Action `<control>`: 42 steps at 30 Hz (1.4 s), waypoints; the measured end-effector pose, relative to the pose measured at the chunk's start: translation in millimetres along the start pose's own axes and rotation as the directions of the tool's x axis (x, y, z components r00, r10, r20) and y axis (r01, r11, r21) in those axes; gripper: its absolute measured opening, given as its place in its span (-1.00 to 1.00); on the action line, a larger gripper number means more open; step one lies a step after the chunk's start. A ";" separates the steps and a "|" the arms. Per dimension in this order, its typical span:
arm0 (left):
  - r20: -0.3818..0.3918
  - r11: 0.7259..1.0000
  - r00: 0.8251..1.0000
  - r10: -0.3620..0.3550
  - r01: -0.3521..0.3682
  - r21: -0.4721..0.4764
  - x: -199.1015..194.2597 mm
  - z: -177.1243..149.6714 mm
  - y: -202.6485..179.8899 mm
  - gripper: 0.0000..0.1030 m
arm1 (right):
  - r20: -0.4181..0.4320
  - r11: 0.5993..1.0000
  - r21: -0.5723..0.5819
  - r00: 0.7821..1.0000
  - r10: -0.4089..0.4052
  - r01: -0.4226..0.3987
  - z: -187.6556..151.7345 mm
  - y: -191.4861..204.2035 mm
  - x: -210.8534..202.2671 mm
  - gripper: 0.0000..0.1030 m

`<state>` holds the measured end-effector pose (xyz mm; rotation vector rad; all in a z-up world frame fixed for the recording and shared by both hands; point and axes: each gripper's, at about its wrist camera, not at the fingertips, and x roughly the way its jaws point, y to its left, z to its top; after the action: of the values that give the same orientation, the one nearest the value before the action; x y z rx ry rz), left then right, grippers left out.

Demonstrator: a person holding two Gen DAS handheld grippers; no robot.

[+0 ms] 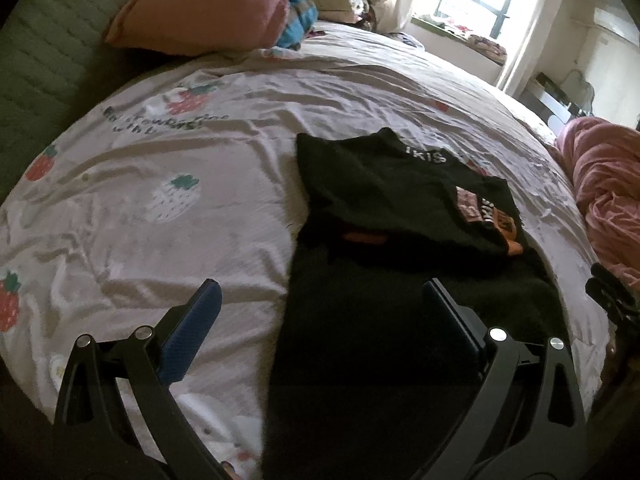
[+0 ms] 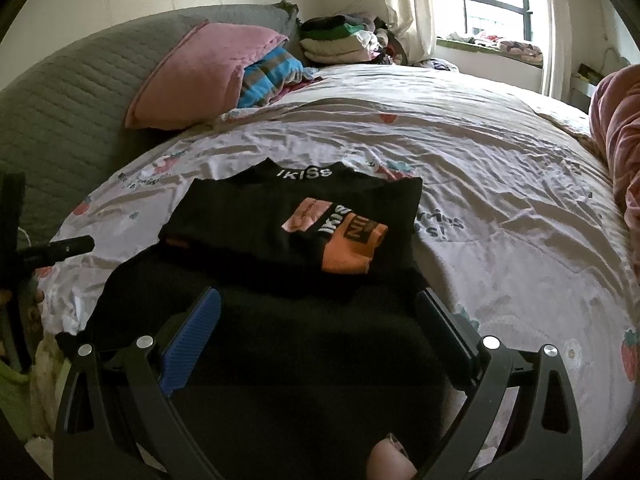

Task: Fold small clothes
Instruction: 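Lower both open tools to the hem of the black shirt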

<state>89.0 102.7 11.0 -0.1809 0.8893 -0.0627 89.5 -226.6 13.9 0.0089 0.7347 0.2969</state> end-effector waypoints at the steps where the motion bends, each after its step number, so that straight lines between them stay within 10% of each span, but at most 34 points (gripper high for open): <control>1: -0.004 1.000 1.000 -0.002 0.002 -0.007 -1.8 -2.4 3.7 0.81 | -0.001 1.000 -0.001 1.000 0.000 0.000 -0.6 0.5 -0.6 0.88; 17: -0.060 0.995 0.997 -0.057 0.051 -0.086 -21.8 -46.3 37.3 0.79 | -0.026 0.999 -0.047 0.999 0.025 -0.027 -20.1 13.0 -15.1 0.88; 42: -0.201 0.971 0.968 -0.151 0.107 -0.214 -8.7 -108.5 37.9 -0.17 | -0.139 0.998 -0.065 0.990 -0.001 -0.008 -72.1 -4.0 -23.3 0.88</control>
<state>-1.5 126.9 -56.1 -0.4285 1.1013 -0.1163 26.5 -243.6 -24.8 -0.0729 0.8630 0.3270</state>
